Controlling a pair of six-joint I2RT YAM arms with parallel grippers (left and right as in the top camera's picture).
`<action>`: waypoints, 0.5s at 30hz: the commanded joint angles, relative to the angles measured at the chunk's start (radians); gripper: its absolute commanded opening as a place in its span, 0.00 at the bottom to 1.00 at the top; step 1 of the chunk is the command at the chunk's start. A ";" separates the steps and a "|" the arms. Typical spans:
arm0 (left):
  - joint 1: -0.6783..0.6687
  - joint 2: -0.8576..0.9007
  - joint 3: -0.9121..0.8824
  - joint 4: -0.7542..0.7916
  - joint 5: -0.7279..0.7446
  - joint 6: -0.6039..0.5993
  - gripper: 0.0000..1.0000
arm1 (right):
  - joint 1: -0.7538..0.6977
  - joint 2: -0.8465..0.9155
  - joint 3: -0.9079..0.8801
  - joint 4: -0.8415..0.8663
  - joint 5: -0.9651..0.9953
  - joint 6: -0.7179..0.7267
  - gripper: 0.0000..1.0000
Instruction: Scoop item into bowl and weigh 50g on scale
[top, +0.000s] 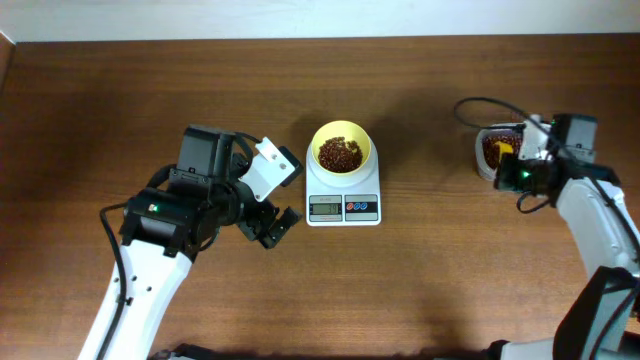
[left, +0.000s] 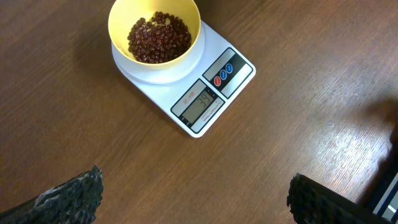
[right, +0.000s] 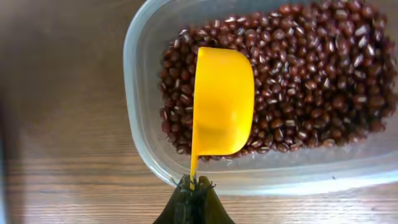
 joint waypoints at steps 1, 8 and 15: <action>0.004 -0.004 0.021 0.002 0.003 0.013 0.99 | -0.099 0.002 0.004 -0.010 -0.199 0.107 0.04; 0.004 -0.004 0.021 0.002 0.003 0.013 0.99 | -0.233 0.006 0.004 -0.011 -0.399 0.107 0.04; 0.004 -0.004 0.021 0.002 0.003 0.013 0.99 | -0.285 0.009 0.004 -0.010 -0.506 0.111 0.04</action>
